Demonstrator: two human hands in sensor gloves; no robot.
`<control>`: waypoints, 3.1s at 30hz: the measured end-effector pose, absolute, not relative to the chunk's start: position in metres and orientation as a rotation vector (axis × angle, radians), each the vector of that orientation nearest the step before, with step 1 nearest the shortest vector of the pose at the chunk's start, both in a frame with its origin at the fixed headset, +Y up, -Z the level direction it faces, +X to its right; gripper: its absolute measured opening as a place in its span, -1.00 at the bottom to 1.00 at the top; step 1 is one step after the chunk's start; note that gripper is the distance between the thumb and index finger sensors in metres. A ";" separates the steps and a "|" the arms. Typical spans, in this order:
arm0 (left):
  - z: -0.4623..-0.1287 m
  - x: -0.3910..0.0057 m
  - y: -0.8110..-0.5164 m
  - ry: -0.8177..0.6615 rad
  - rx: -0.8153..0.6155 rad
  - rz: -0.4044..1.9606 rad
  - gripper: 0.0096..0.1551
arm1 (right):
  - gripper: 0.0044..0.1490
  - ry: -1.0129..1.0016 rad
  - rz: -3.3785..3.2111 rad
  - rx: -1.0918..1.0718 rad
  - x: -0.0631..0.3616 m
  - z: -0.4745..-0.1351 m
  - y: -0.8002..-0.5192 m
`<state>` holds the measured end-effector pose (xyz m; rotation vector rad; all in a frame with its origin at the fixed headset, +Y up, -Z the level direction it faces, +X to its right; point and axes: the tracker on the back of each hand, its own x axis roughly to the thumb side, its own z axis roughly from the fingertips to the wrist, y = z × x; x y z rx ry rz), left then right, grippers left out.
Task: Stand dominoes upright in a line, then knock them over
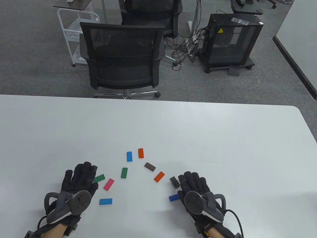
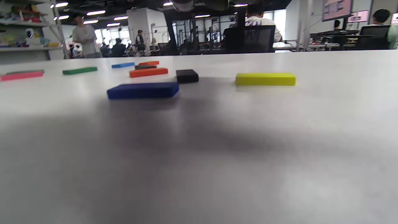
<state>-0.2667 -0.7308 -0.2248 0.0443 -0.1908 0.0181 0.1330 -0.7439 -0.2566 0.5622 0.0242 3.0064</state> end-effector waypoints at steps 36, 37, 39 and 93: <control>-0.226 -0.263 -0.734 -0.185 -0.006 0.031 -0.23 | -0.41 0.029 3.223 0.991 0.079 -0.255 -0.763; -0.227 -0.263 -0.735 -0.187 -0.006 0.030 -0.23 | -0.40 0.050 3.218 0.988 0.079 -0.255 -0.763; -0.227 -0.263 -0.735 -0.187 -0.005 0.027 -0.23 | -0.37 0.070 3.212 0.987 0.078 -0.256 -0.764; -0.222 -0.253 -0.737 -0.258 0.033 -0.027 -0.22 | -0.38 -0.014 2.699 1.248 0.013 -0.264 -0.727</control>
